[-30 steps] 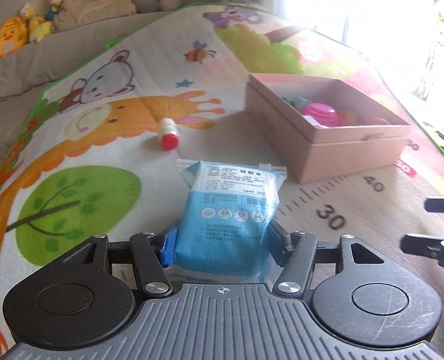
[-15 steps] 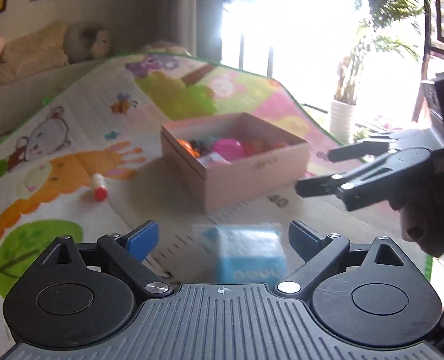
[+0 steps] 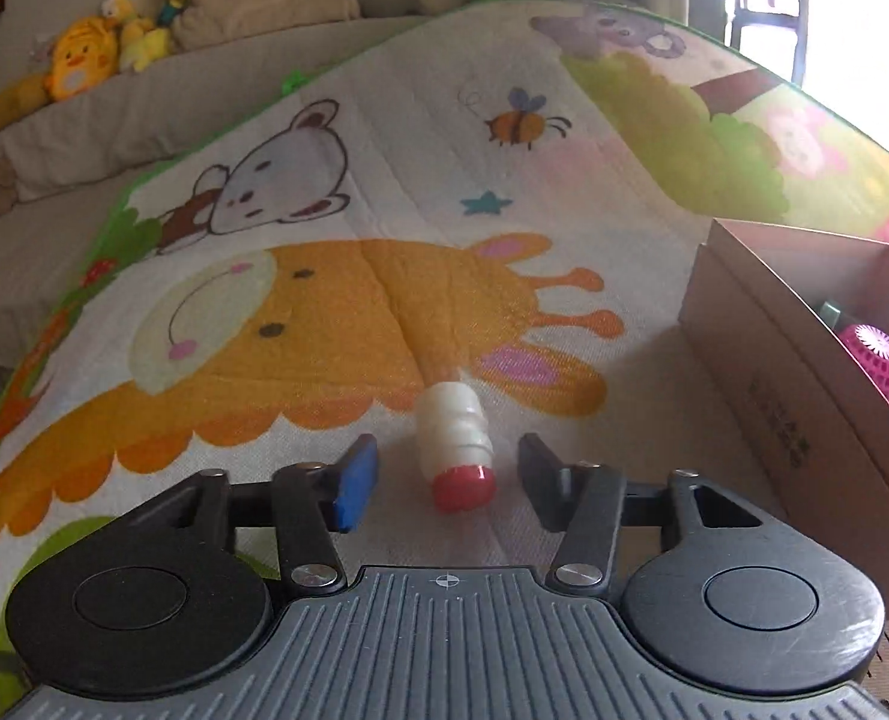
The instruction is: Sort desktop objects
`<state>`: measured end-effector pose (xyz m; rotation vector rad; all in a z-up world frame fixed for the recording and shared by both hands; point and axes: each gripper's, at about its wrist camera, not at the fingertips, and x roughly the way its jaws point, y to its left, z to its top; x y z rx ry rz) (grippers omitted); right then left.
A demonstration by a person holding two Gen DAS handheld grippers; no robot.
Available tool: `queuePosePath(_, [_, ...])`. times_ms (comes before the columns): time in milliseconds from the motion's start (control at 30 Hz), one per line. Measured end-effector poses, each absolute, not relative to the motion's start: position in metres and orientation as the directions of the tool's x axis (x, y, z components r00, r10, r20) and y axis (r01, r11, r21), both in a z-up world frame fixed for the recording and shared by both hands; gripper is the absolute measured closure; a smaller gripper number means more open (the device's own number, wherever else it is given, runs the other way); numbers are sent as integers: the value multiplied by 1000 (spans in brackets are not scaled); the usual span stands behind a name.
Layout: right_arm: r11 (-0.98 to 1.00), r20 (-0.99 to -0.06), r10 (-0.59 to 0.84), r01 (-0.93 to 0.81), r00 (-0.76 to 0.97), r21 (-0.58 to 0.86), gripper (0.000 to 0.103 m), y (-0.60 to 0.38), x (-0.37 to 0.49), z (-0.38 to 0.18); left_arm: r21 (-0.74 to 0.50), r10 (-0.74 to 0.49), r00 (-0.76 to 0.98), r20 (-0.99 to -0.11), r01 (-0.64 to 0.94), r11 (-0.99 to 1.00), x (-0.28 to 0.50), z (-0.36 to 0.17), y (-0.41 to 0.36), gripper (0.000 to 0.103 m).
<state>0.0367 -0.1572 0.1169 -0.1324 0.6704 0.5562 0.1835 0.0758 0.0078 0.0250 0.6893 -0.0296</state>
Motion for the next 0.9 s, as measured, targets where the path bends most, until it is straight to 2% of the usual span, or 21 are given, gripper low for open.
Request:
queuePosePath(67, [826, -657, 459, -560, 599, 67, 45, -154, 25, 102, 7, -37, 769, -638, 53, 999, 181, 10, 74, 69])
queuePosePath(167, [772, -689, 475, -635, 548, 28, 35, -138, 0, 76, 12, -53, 768, -638, 79, 997, 170, 13, 69, 71])
queuePosePath(367, [644, -681, 510, -758, 525, -102, 34, -92, -45, 40, 31, -81, 766, -637, 131, 991, 134, 21, 65, 72])
queuePosePath(433, [617, -663, 492, -763, 565, -193, 35, -89, -57, 34, 22, -96, 764, -639, 143, 989, 116, 25, 68, 77])
queuePosePath(533, [616, -653, 453, -742, 608, -263, 35, -107, -65, 31, -2, -129, 756, -641, 166, 986, 84, 28, 72, 77])
queuePosePath(700, [717, -627, 254, -579, 736, -389, 35, -154, -55, 20, -56, -240, 720, -651, 270, 961, 37, 27, 59, 77])
queuePosePath(800, [803, -640, 212, -505, 738, -316, 33, -185, -44, 21, -29, -232, 735, -637, 278, 960, 29, 27, 49, 72])
queuePosePath(867, [853, -635, 219, -462, 741, -244, 27, -199, -42, 23, 17, -160, 766, -623, 217, 976, 38, 27, 49, 53])
queuePosePath(900, [874, -623, 232, -441, 747, -204, 24, -205, -42, 24, 38, -109, 780, -616, 168, 985, 47, 27, 51, 48])
